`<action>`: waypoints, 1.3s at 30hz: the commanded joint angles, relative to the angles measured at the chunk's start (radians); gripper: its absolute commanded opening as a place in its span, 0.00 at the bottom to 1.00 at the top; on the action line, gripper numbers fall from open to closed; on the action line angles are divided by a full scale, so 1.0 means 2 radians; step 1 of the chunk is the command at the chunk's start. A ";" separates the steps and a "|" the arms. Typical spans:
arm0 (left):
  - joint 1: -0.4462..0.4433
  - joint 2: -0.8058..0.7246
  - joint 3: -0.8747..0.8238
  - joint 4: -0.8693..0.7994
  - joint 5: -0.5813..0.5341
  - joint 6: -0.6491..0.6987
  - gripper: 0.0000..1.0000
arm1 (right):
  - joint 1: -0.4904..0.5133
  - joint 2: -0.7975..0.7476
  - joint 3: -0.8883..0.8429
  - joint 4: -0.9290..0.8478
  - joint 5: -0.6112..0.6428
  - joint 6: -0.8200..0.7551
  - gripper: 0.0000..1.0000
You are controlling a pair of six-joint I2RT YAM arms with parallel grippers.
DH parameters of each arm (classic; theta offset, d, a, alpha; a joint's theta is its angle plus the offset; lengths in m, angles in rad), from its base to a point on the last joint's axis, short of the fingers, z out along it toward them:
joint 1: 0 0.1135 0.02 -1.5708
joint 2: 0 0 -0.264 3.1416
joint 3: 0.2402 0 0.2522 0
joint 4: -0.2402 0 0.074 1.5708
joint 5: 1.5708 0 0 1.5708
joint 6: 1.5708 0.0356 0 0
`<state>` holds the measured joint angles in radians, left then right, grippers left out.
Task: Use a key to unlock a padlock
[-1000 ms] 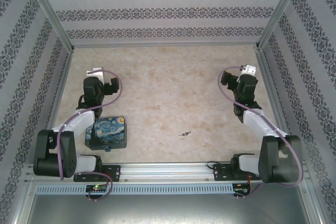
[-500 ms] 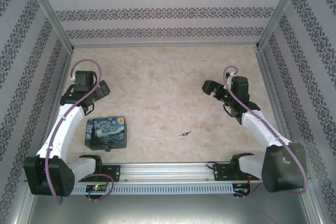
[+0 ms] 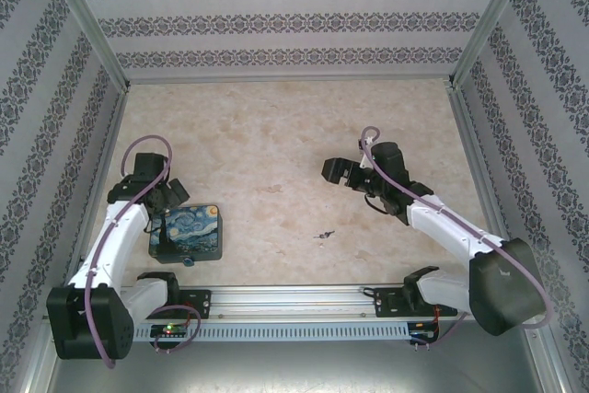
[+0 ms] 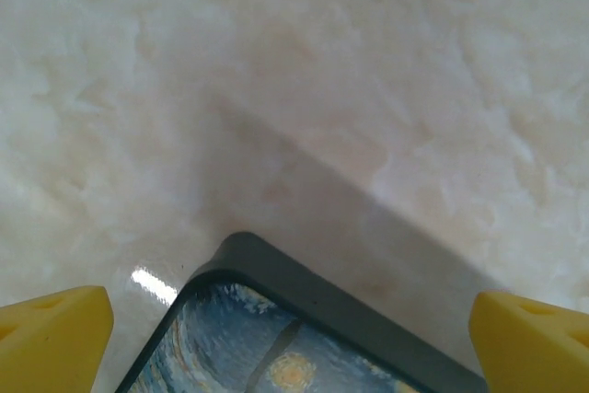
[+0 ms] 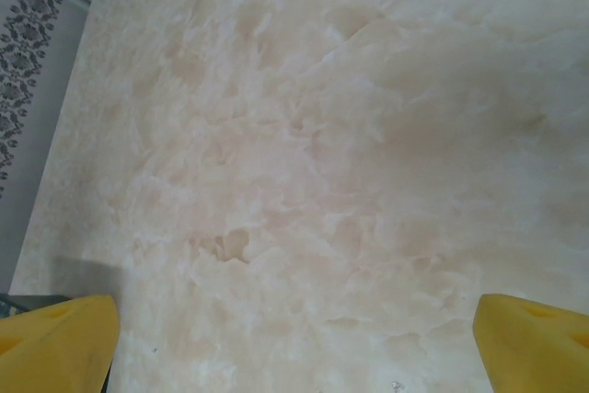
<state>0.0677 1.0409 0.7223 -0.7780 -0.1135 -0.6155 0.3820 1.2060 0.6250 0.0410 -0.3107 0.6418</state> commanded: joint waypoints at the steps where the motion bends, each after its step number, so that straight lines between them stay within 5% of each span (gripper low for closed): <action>1: 0.007 -0.021 -0.019 0.007 0.033 -0.004 0.99 | 0.011 0.006 0.008 0.006 0.013 0.008 0.98; 11: 0.002 -0.058 -0.057 0.068 0.199 -0.004 0.99 | 0.078 0.041 0.039 -0.011 -0.001 0.031 0.98; 26: -0.001 -0.075 -0.078 0.088 0.192 -0.020 1.00 | 0.288 0.145 0.096 -0.022 -0.003 0.108 0.87; 39: -0.001 -0.081 -0.077 0.081 0.190 -0.012 1.00 | 0.373 0.233 0.151 0.023 -0.032 0.147 0.73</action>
<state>0.0673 0.8959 0.5777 -0.6342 0.2619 -0.6380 1.1156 1.6444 0.8906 0.0460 -0.3470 0.9058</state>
